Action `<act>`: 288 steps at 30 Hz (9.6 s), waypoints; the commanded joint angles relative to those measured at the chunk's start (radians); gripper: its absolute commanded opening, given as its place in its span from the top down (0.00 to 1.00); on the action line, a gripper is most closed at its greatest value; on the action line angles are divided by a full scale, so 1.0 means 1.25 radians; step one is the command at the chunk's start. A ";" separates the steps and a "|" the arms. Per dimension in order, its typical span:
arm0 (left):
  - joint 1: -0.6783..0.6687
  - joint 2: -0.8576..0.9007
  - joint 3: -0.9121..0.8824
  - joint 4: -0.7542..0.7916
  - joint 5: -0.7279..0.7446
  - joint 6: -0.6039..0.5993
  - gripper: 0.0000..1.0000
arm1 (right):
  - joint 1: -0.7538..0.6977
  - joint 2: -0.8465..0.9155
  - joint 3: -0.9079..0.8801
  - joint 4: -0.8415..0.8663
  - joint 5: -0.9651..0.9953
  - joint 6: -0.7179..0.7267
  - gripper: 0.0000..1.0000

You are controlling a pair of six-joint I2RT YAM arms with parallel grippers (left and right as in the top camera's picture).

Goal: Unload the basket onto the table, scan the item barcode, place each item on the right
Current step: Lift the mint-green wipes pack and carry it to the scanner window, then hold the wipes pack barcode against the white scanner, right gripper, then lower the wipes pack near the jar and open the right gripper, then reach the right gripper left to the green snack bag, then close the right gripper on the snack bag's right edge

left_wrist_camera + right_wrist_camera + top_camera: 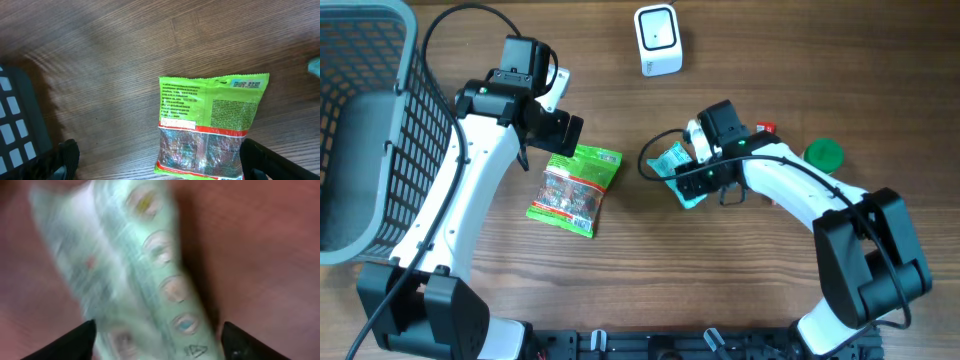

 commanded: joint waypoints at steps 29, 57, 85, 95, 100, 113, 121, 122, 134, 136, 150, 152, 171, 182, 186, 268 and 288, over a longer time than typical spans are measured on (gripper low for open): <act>-0.002 -0.003 0.008 0.002 -0.007 0.007 0.00 | -0.128 0.070 0.072 0.094 -0.201 -0.244 0.21; -0.002 -0.003 0.008 0.002 -0.007 0.007 0.00 | -0.154 -0.494 0.110 0.052 -0.414 -0.221 0.96; -0.002 -0.003 0.008 0.002 -0.007 0.007 0.00 | -0.085 -0.403 0.169 0.098 -0.043 0.143 0.96; -0.002 -0.003 0.008 0.002 -0.007 0.007 0.00 | -0.057 -0.019 0.822 -0.163 0.172 0.091 0.96; -0.002 -0.003 0.008 0.002 -0.007 0.007 0.00 | 0.055 0.122 0.853 -0.019 0.554 -0.026 0.96; -0.002 -0.003 0.008 0.002 -0.007 0.007 0.00 | 0.153 0.578 0.853 0.645 1.058 -0.766 0.96; -0.002 -0.003 0.008 0.002 -0.007 0.007 0.00 | 0.162 0.638 0.852 0.671 0.995 -0.906 0.96; -0.002 -0.003 0.008 0.002 -0.007 0.007 0.00 | 0.163 0.641 0.851 0.645 0.995 -0.860 0.96; -0.002 -0.003 0.008 0.002 -0.007 0.006 0.00 | 0.157 0.580 0.851 0.764 1.036 -0.901 0.96; -0.002 -0.003 0.008 0.002 -0.007 0.007 0.00 | 0.145 0.541 0.851 0.757 1.048 -0.900 0.96; -0.002 -0.003 0.008 0.002 -0.007 0.006 0.00 | 0.053 0.287 0.851 0.233 0.996 -0.610 0.96; -0.002 -0.003 0.008 0.002 -0.007 0.007 0.00 | 0.045 0.235 0.851 -0.015 0.824 -0.491 0.96; -0.002 -0.003 0.008 0.002 -0.007 0.007 0.00 | -0.215 0.180 0.547 -0.475 0.229 -0.177 0.24; -0.002 -0.003 0.008 0.002 -0.007 0.007 0.00 | -0.203 0.180 0.512 -0.447 -0.128 0.073 0.90; -0.002 -0.003 0.008 0.002 -0.007 0.007 0.00 | -0.173 0.180 0.411 -0.335 -0.065 0.185 0.89; -0.002 -0.003 0.008 0.002 -0.007 0.007 0.00 | -0.056 0.067 0.206 -0.182 -0.008 0.005 0.23; -0.002 -0.003 0.008 0.002 -0.007 0.007 0.00 | -0.053 0.067 0.023 0.102 -0.135 -0.039 0.63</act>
